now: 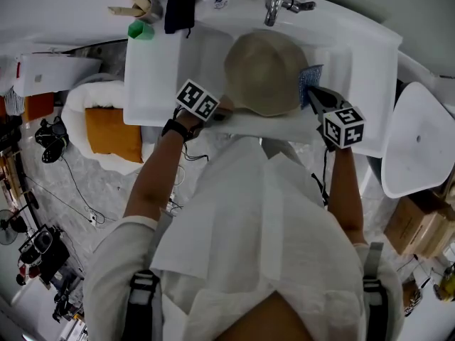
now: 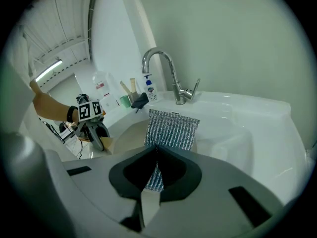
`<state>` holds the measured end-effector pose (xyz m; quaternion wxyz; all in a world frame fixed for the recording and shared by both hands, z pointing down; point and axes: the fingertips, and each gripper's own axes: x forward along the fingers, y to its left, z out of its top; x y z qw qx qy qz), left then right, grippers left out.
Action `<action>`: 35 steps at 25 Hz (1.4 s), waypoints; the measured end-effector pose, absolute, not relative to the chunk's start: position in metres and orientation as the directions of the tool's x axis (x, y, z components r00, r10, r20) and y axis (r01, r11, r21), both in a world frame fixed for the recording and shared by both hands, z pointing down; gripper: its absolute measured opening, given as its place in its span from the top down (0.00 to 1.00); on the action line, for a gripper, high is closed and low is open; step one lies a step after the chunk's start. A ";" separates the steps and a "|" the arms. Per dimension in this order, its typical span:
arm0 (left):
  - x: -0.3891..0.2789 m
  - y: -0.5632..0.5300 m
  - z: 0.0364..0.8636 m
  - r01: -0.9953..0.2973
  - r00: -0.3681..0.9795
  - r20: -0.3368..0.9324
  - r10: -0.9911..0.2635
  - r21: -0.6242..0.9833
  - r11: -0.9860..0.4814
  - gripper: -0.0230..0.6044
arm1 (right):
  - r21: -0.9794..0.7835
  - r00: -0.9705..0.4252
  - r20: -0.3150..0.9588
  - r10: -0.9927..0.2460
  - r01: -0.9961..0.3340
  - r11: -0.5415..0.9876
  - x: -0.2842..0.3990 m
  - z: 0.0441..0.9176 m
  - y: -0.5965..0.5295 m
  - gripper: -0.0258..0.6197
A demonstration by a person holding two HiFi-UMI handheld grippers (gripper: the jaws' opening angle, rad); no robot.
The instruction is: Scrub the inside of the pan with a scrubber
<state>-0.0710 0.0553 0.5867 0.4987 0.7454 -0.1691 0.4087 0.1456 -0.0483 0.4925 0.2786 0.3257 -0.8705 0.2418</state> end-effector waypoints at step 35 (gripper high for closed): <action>0.012 -0.035 0.446 -0.620 0.718 0.531 -0.450 0.194 -0.760 0.88 | -0.181 -0.340 0.787 -0.514 -0.925 0.334 0.286 0.512 -0.020 0.93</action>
